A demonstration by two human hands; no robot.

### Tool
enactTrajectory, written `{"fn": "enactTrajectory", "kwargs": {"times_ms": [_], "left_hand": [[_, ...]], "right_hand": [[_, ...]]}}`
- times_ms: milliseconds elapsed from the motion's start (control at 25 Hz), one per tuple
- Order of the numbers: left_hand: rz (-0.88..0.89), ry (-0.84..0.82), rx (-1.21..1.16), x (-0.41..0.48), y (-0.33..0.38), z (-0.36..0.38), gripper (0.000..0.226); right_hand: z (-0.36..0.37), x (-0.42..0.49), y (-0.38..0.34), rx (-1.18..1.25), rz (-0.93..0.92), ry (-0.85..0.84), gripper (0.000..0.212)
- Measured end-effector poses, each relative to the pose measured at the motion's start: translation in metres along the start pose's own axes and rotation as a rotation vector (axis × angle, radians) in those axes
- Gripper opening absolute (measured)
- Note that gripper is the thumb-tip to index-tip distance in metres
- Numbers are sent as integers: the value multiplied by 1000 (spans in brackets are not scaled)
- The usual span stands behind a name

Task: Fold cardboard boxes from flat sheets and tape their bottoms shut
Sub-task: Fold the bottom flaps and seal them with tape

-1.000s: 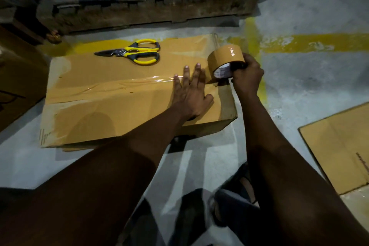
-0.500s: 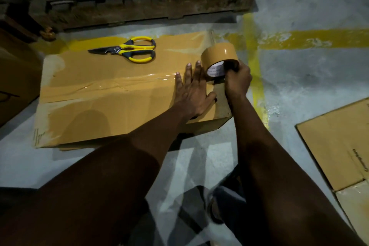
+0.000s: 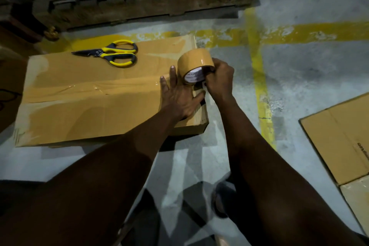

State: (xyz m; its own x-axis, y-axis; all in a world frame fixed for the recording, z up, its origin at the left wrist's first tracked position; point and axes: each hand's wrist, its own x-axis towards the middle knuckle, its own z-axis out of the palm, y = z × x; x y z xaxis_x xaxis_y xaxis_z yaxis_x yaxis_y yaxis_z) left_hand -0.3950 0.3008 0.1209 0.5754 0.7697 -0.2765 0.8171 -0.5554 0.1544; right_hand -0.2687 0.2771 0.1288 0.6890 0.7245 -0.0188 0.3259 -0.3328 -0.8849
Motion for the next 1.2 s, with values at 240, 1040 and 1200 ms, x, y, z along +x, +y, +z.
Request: {"fn": "enactTrajectory", "kwargs": {"times_ms": [240, 1040, 1200], "left_hand": [[-55, 0, -34, 0, 21, -3, 92], [-28, -40, 116, -44, -129, -7, 70], [-135, -28, 105, -77, -208, -14, 69]], "right_hand": [[-28, 11, 60, 13, 240, 242, 47], [29, -33, 2, -1031, -250, -221, 66], [78, -51, -16, -989, -425, -323, 69]]}}
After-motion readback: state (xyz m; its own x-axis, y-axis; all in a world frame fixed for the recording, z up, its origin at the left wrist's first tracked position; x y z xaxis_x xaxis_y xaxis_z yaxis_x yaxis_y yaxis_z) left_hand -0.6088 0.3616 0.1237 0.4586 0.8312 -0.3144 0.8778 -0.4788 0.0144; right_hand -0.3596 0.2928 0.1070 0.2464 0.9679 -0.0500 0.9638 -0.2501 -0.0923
